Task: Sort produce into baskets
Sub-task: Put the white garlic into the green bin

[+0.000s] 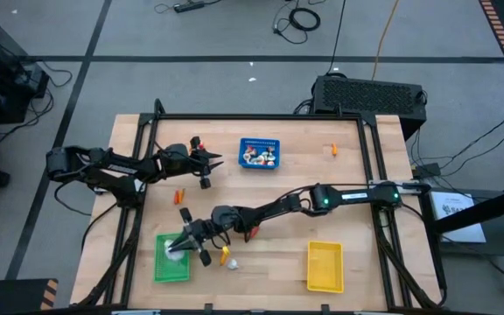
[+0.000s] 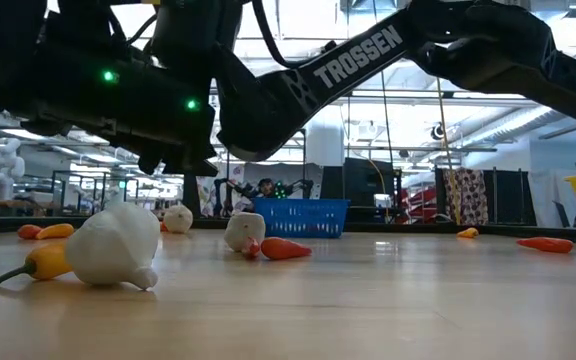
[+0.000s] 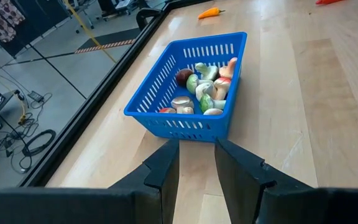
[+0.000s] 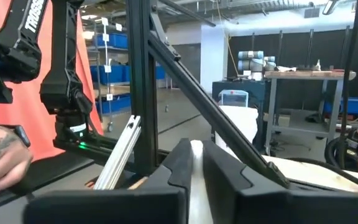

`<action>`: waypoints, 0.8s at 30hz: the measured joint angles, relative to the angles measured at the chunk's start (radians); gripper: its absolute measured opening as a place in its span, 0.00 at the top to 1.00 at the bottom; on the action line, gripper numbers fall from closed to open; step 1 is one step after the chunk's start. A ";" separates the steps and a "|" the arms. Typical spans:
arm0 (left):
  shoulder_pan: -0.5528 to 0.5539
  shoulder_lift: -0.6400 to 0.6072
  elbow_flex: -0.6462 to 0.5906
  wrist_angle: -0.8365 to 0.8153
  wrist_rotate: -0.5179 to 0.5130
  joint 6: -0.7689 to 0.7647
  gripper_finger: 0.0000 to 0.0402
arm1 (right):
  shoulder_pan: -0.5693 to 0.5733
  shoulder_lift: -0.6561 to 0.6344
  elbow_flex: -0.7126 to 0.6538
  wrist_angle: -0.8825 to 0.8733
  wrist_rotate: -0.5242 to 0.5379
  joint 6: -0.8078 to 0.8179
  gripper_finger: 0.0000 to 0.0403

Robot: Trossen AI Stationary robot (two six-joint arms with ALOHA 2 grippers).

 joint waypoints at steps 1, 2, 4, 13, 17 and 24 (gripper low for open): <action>0.000 0.000 0.000 0.000 0.000 0.000 0.72 | 0.000 0.000 0.000 -0.003 0.000 0.000 0.93; 0.000 0.000 0.000 0.000 0.000 0.000 0.72 | 0.000 0.000 0.000 -0.004 0.000 0.001 0.91; 0.000 0.000 0.000 0.000 0.000 0.000 0.72 | -0.002 0.000 0.000 -0.007 -0.002 0.001 0.87; 0.000 0.000 0.000 0.000 0.000 0.000 0.72 | -0.017 0.000 0.000 -0.013 -0.033 -0.006 0.75; 0.000 0.000 0.000 0.000 0.000 0.002 0.72 | -0.046 -0.034 0.000 -0.054 -0.201 0.036 0.74; 0.000 0.000 0.000 -0.004 -0.004 0.014 0.72 | -0.114 -0.179 0.002 -0.485 -0.495 0.151 0.74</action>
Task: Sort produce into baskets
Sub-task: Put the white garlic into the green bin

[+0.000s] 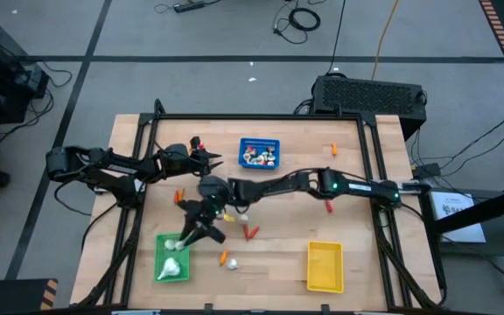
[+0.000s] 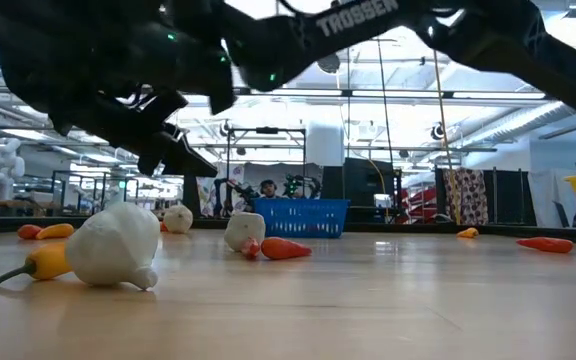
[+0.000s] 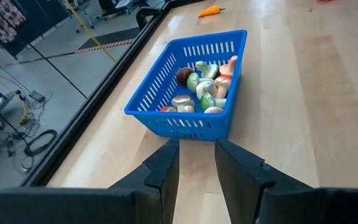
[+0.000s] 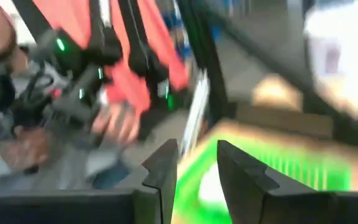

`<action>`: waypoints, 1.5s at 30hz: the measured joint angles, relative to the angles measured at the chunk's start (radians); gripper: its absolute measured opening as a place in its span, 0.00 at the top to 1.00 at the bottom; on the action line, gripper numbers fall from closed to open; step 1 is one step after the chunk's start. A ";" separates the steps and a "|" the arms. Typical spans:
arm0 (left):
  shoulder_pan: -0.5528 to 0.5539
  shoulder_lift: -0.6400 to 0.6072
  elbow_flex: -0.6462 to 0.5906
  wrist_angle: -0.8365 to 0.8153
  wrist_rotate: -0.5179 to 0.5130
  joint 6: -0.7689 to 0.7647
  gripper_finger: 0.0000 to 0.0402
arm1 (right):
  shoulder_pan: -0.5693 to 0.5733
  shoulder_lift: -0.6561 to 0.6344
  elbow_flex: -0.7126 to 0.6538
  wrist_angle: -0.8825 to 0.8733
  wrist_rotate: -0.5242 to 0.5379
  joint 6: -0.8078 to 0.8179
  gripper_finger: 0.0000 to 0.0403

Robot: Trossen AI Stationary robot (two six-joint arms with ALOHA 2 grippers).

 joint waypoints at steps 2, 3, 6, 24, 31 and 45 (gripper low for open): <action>0.000 0.000 0.000 0.000 0.000 0.008 0.72 | -0.012 -0.035 -0.001 -0.203 -0.024 -0.044 0.74; 0.000 0.000 0.000 0.000 -0.001 0.008 0.72 | -0.016 -0.056 -0.002 -0.312 -0.025 -0.083 0.74; 0.000 0.000 0.000 0.000 -0.005 0.009 0.72 | -0.018 -0.124 -0.002 -0.620 -0.023 -0.222 0.74; 0.000 0.000 0.000 0.004 -0.015 0.009 0.72 | 0.081 -0.290 -0.002 -1.393 0.291 -0.489 0.74; 0.000 0.000 0.000 0.004 -0.018 0.006 0.72 | 0.147 -0.257 -0.003 -1.303 0.300 -0.334 0.74; -0.033 0.000 0.000 -0.001 0.039 -0.048 0.72 | 0.242 -0.232 -0.003 -1.273 0.595 -0.333 0.74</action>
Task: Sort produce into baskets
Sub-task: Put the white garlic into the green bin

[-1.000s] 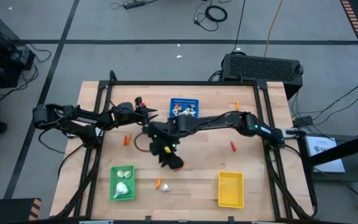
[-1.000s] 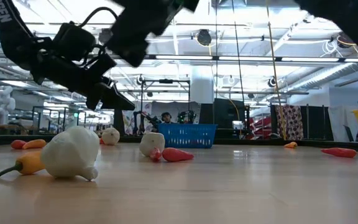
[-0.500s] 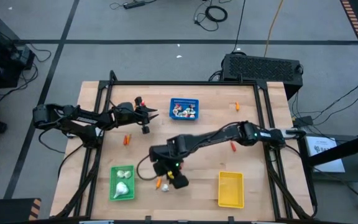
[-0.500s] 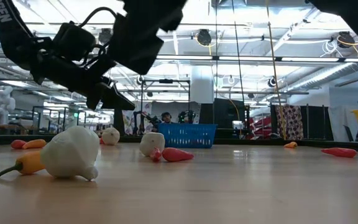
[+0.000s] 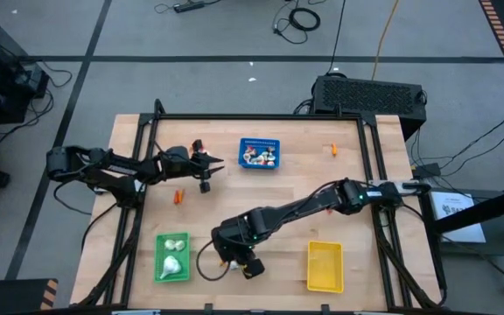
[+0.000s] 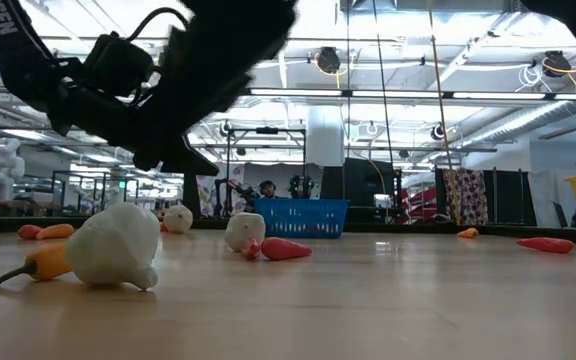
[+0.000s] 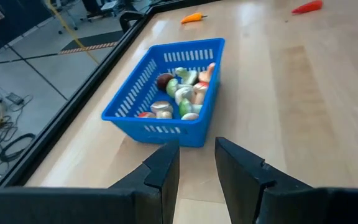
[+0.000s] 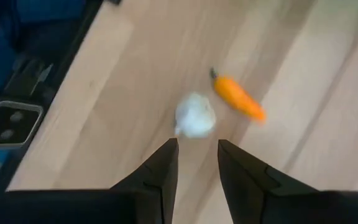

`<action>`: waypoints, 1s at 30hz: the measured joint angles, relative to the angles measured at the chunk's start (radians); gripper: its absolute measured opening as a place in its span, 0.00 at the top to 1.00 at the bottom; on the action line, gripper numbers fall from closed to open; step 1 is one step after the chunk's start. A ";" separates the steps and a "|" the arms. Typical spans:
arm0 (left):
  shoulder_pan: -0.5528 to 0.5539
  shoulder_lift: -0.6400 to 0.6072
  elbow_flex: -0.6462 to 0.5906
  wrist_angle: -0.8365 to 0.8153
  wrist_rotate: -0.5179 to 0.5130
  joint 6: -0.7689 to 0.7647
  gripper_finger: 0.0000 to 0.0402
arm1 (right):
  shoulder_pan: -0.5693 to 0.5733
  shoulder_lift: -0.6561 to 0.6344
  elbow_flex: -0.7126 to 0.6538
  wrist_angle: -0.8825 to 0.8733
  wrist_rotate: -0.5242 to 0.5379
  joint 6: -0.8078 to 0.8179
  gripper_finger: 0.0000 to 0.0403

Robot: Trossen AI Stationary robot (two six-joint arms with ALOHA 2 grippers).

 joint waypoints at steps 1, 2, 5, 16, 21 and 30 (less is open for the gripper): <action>-0.005 0.000 0.000 -0.002 0.000 0.000 0.72 | 0.004 0.007 0.000 0.027 0.007 -0.017 0.74; -0.010 0.000 0.000 -0.003 0.000 0.000 0.72 | 0.009 0.009 0.000 0.046 0.010 -0.036 0.74; -0.026 0.000 0.000 -0.010 0.001 0.001 0.72 | 0.023 0.023 0.000 0.109 0.010 -0.075 0.74; -0.035 0.000 -0.001 -0.063 0.014 0.003 0.72 | 0.055 0.034 0.000 0.149 0.082 -0.109 0.57; -0.035 0.000 -0.001 -0.087 0.018 0.008 0.72 | 0.060 0.052 0.000 0.185 0.093 -0.089 0.47; -0.035 0.000 -0.001 -0.104 0.019 0.008 0.72 | 0.072 0.100 0.000 0.186 0.105 -0.006 0.40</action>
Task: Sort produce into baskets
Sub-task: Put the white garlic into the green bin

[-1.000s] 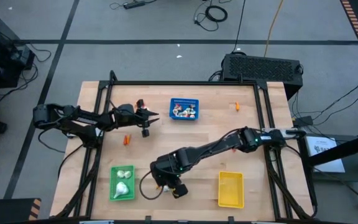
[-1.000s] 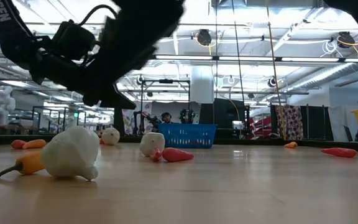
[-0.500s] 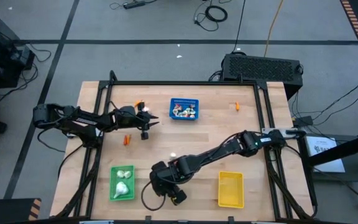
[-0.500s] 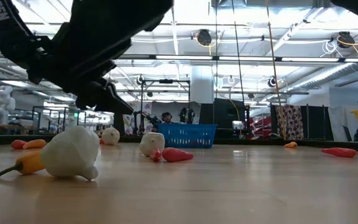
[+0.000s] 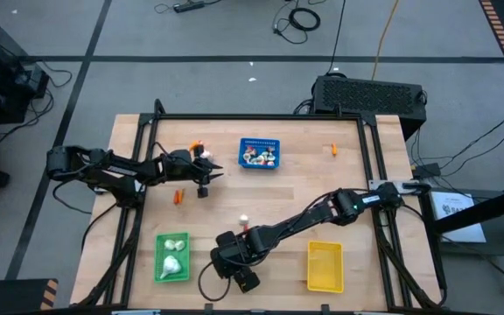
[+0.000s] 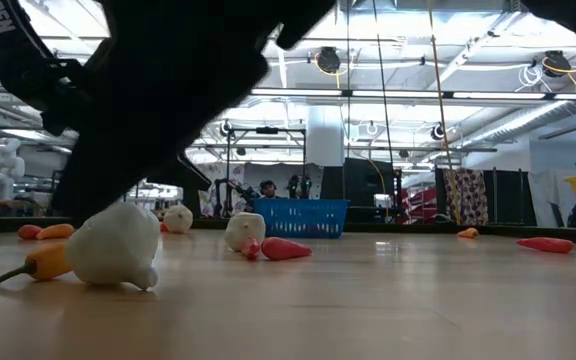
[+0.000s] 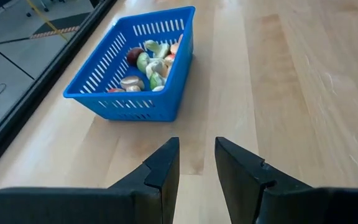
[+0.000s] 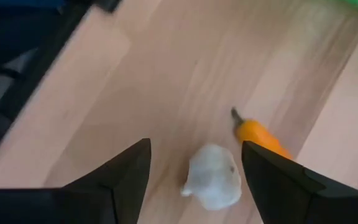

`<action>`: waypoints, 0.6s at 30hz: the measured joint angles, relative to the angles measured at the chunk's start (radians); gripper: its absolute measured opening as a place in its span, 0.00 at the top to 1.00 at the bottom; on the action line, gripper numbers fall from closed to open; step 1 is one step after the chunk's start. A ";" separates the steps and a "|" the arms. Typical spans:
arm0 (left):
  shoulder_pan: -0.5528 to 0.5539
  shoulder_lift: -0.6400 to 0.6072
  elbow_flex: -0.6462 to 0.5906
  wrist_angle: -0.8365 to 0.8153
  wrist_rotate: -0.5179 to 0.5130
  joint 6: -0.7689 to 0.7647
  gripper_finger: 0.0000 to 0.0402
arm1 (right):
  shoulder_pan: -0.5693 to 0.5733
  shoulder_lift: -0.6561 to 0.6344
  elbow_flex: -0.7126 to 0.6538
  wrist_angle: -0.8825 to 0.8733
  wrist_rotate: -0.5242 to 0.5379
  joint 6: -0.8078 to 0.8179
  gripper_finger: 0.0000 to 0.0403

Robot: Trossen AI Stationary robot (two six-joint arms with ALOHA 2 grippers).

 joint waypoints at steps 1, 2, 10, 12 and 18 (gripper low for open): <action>0.000 0.000 0.000 0.000 0.000 0.000 0.72 | 0.004 0.004 0.000 -0.005 0.015 0.005 0.40; 0.000 0.000 0.000 0.001 0.000 0.000 0.72 | 0.006 0.006 0.000 0.004 0.030 0.011 0.40; 0.000 0.000 0.000 0.000 0.000 0.000 0.72 | 0.020 0.008 0.000 -0.022 0.133 0.062 0.40; 0.000 0.000 0.000 0.001 0.001 0.000 0.72 | 0.020 0.008 0.000 -0.029 0.137 0.084 0.40; 0.000 0.000 0.000 0.000 0.001 -0.001 0.72 | 0.020 0.041 0.000 -0.021 0.137 0.138 0.40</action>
